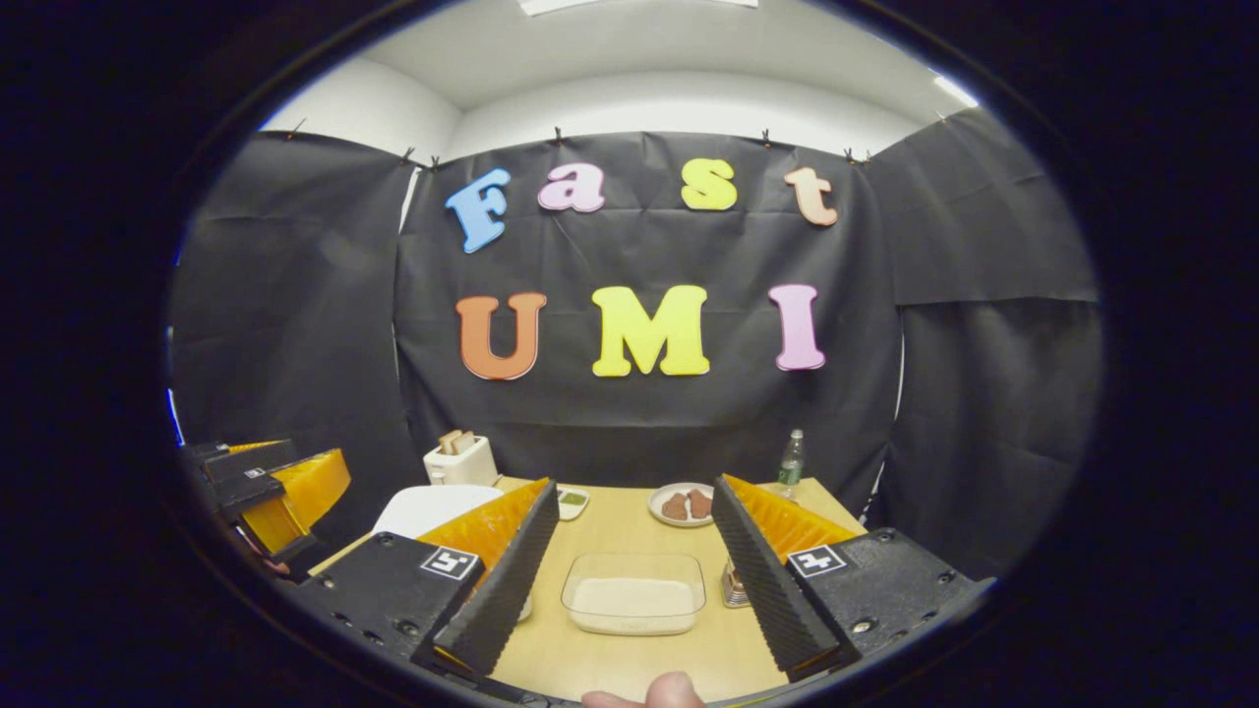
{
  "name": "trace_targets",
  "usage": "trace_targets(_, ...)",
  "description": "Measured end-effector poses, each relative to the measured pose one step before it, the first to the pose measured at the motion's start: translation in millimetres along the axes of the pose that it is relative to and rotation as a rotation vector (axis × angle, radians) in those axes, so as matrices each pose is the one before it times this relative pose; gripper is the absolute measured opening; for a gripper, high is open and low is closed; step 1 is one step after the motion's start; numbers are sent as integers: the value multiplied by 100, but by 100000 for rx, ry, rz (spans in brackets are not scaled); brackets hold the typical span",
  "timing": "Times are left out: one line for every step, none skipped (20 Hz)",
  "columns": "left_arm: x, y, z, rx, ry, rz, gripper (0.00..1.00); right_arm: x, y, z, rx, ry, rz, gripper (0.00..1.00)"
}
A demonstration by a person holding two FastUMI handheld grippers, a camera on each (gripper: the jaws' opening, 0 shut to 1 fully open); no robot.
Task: Close the left gripper, press the button to open the rice cooker; take a wooden spoon from the chopstick holder with the right hand, scoop a spoonful of rice and pour it into the rice cooker, then put the wooden spoon back into the chopstick holder.
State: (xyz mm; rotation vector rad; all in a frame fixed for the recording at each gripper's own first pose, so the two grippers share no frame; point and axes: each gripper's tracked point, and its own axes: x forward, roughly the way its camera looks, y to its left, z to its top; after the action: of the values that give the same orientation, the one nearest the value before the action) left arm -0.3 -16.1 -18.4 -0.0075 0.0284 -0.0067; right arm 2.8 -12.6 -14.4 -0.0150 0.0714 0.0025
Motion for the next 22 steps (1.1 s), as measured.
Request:
trace_targets(-61, -83, -130, 259, 222, 106, 93, -6, -319, -33, -163, 55, -302, 97)
trace_targets(9, 91, 8, 626, -4, 372, 93, -48, -230, 174, 526, 218, -81, 98)
trace_targets(37, 81, -19, 573, 228, 506, 93, 5, 24, 58, 947, -194, 368, 96)
trace_targets(106, 41, -150, 234, 202, 337, 93, 42, -60, 292, 748, -17, 190, 96)
trace_targets(-11, 72, -28, -82, 361, 420, 93, 91, -67, 67, 113, 36, 31, 98)
trace_targets(80, 22, -185, -131, 511, 474, 93, 129, -99, 119, -266, 76, 5, 98)
trace_targets(94, 142, -93, -390, 537, 487, 93, 110, -103, -72, -105, 209, -138, 98)
trace_targets(-40, 60, -106, -452, 394, 400, 93, 210, 8, 76, 209, 305, 270, 96)
trace_targets(103, 144, -114, -174, 304, 710, 93, 159, 178, -144, 156, 426, 522, 98)
trace_targets(99, 202, -134, 92, 304, 950, 93, 338, 44, 69, -1, 518, 514, 98)
trace_targets(108, 144, -110, 73, 416, 655, 93, 288, 172, -20, -331, 407, 939, 98)
trace_targets(149, 3, -7, 54, 1, 590, 93, 294, 272, 156, -602, 156, 910, 96)
trace_targets(79, 168, 59, 22, -133, 607, 93, 292, 45, 254, -797, -267, 688, 98)
trace_targets(149, 151, -35, 197, -101, 802, 93, 338, 76, 278, -863, -583, 656, 98)
trace_targets(260, 221, -44, 202, 335, 685, 93, 228, 64, 112, -612, -467, 418, 96)
trace_targets(289, -47, -203, 181, 549, -74, 93, 399, 145, -38, -378, 466, 807, 96)
trace_targets(376, -37, 90, 77, 166, 283, 93, 284, 198, -180, -282, 529, 1140, 98)
trace_targets(388, 118, 52, -316, -49, 233, 93, 327, 154, -61, -531, 296, 841, 99)
trace_targets(449, -2, -84, -483, 473, 90, 93, 391, -184, 106, -901, -33, 297, 99)
trace_targets(427, -205, -320, -404, 962, -553, 93, 255, -206, 28, -419, -293, -468, 99)
trace_targets(534, -199, -419, -179, 1455, -379, 93, 363, -249, -114, 143, -182, -387, 100)
trace_targets(642, -101, -427, -294, 1601, -572, 93, 401, -117, -258, 343, 636, 95, 98)
